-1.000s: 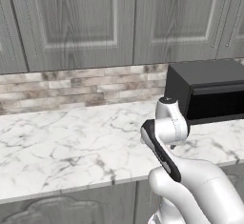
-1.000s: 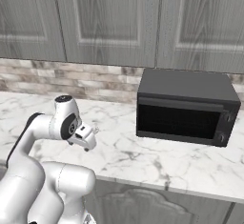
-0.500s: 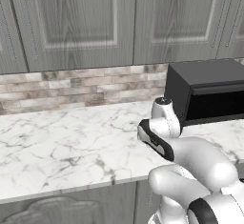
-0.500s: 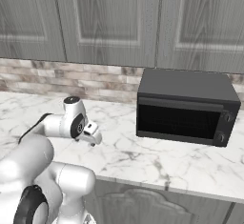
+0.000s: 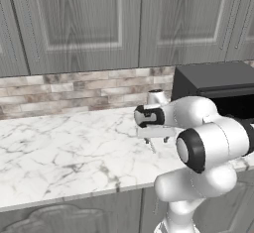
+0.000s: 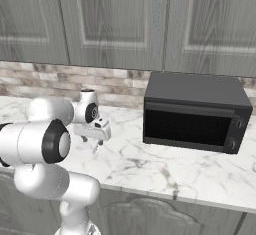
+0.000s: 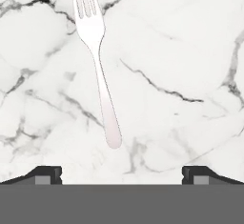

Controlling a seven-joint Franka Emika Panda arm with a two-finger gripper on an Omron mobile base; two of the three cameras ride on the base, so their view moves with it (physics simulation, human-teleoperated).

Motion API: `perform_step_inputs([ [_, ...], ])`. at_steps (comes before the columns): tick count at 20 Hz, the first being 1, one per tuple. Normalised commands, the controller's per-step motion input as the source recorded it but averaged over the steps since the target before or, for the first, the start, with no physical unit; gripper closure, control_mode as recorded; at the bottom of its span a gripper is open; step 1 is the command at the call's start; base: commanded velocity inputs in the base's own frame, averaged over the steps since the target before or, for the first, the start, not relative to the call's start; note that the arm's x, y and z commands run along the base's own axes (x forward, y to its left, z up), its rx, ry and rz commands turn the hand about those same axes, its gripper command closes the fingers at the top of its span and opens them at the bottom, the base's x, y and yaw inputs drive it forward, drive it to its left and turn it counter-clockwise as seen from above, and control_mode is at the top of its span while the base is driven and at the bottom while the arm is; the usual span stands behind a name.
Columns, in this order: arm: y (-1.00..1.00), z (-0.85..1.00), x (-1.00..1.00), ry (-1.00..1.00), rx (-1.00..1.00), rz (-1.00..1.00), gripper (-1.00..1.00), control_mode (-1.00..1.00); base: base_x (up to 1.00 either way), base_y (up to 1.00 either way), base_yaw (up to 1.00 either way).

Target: Organize the utensils by type. Pick up the wooden spoons from the counter and place them in the open cabinet. Then pick up the metallic utensils from the counter and place them in the open drawer.

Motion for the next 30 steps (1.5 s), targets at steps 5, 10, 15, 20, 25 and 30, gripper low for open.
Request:
perform_step_inputs([
  [5,0.1,-0.18,0.34,0.01,-0.04,0.0,-1.0,-1.0,0.0,0.0,0.0],
  [10,0.01,-0.26,0.23,0.04,0.0,0.0,-1.0,-1.0,0.0,0.0,0.0],
  [15,0.0,-0.27,0.11,0.05,0.0,0.0,-1.0,-1.0,0.0,0.0,0.0],
  [20,0.0,-0.26,0.11,0.1,0.0,0.0,-1.0,-1.0,0.0,0.0,0.0],
  [25,-0.01,-0.28,0.01,0.06,0.0,0.0,-1.0,-1.0,0.0,0.0,0.0],
  [30,-0.03,-0.2,0.0,0.0,0.0,0.0,-1.0,-1.0,0.0,0.0,0.0],
])
